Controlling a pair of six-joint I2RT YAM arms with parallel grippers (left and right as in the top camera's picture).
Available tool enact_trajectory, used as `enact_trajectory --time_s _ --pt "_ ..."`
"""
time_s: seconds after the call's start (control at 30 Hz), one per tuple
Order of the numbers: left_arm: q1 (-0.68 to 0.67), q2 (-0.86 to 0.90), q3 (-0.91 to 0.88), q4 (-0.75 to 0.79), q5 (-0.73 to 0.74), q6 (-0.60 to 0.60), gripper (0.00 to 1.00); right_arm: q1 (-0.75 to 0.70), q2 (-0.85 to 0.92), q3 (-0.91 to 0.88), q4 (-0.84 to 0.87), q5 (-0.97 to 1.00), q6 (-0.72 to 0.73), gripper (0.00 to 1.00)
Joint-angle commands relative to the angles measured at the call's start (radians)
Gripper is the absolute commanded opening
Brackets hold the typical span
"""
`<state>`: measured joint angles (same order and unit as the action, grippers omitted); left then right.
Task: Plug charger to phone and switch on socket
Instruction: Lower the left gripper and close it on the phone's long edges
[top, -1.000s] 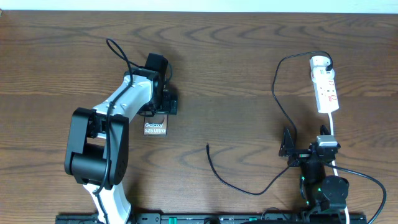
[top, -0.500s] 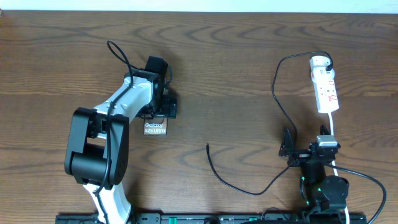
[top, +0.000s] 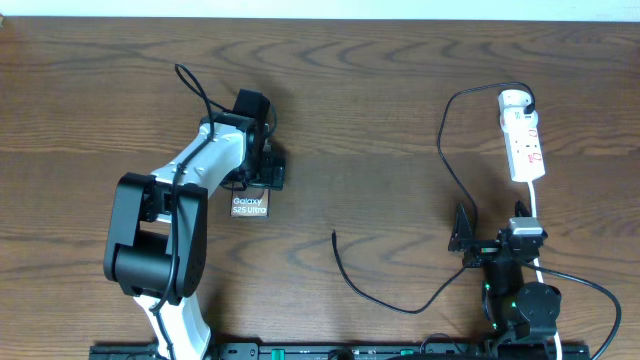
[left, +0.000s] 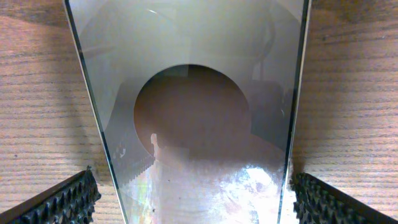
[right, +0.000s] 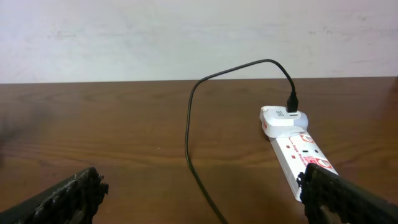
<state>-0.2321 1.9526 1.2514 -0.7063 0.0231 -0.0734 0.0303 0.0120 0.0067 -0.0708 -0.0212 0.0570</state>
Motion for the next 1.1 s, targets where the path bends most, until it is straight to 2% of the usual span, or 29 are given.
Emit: enact_trajectory --time_s 0.0,0.67,1.07 --pt "0.002 0.004 -0.006 -0.003 -0.008 0.018 0.98 0.002 -0.005 -0.001 -0.005 0.008 -0.003 0.99" --pt "0.002 0.004 -0.055 0.019 -0.003 0.009 0.98 0.002 -0.005 -0.001 -0.005 0.008 -0.003 0.99" --pt "0.002 0.004 -0.055 0.024 0.079 0.009 0.98 0.002 -0.005 -0.001 -0.005 0.008 -0.002 0.99"
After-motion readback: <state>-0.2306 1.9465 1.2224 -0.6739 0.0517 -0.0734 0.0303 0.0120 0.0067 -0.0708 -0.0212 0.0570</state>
